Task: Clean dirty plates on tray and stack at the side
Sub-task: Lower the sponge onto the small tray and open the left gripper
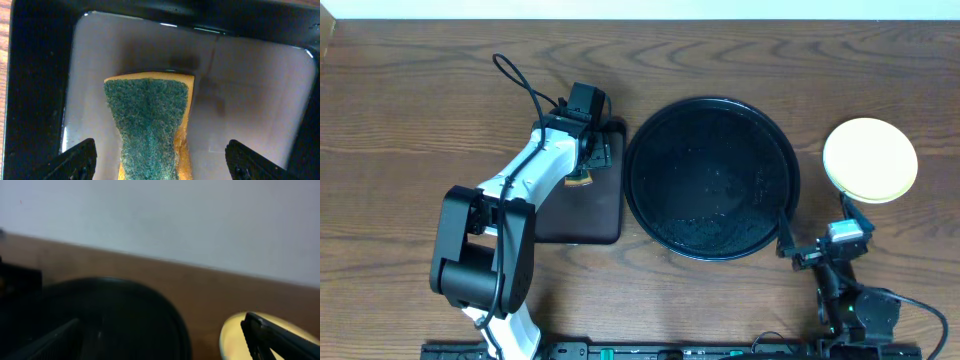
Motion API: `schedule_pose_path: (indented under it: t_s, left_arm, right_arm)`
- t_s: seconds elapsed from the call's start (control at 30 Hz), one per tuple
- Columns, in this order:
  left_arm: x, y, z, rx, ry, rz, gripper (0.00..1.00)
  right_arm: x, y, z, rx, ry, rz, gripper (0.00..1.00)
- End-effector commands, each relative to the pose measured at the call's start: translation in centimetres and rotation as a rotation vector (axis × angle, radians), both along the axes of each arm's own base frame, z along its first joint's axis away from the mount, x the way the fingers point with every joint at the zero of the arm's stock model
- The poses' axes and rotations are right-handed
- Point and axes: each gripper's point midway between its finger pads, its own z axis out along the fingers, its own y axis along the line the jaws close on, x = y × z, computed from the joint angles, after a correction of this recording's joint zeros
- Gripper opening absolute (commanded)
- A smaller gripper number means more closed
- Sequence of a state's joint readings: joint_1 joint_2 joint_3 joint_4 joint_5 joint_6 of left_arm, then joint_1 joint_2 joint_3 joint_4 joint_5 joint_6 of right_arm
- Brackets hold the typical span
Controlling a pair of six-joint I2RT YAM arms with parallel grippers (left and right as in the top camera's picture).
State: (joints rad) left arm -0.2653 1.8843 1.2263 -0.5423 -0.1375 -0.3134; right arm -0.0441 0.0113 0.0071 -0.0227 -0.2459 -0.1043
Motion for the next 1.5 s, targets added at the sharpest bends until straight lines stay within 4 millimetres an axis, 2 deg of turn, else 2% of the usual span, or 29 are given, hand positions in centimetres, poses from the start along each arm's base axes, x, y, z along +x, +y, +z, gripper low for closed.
schedule_pose_path:
  t_s: [0.0,1.0,1.1,1.23,1.3,1.33,1.47]
  left_arm:
    - [0.1,0.2,-0.1,0.014,0.0,0.002,0.83]
    - [0.1,0.1,0.4,0.011,-0.01,-0.001,0.83]
    - [0.5,-0.3,2.8,-0.006,-0.071,-0.009,0.83]
    - [0.7,-0.6,8.7,-0.046,-0.213,-0.014,0.83]
    - [0.3,0.1,13.1,-0.053,-0.318,-0.005,0.83]
    - [-0.6,0.7,16.3,-0.07,-0.389,0.006,0.83]
    - [-3.1,2.2,24.2,-0.122,-0.597,0.031,0.83]
  right_arm:
    - [0.0,0.1,-0.8,0.022,0.036,0.003,0.99]
    - [0.0,0.1,-0.9,0.022,0.038,0.003,0.99]
    - [0.0,0.1,-0.9,0.022,0.038,0.003,0.99]
    - [0.0,0.1,-0.9,0.022,0.038,0.003,0.99]
    - [0.0,0.1,-0.9,0.022,0.038,0.003,0.99]
    - [0.0,0.1,-0.9,0.022,0.038,0.003,0.99]
    - [0.0,0.1,-0.9,0.022,0.038,0.003,0.99]
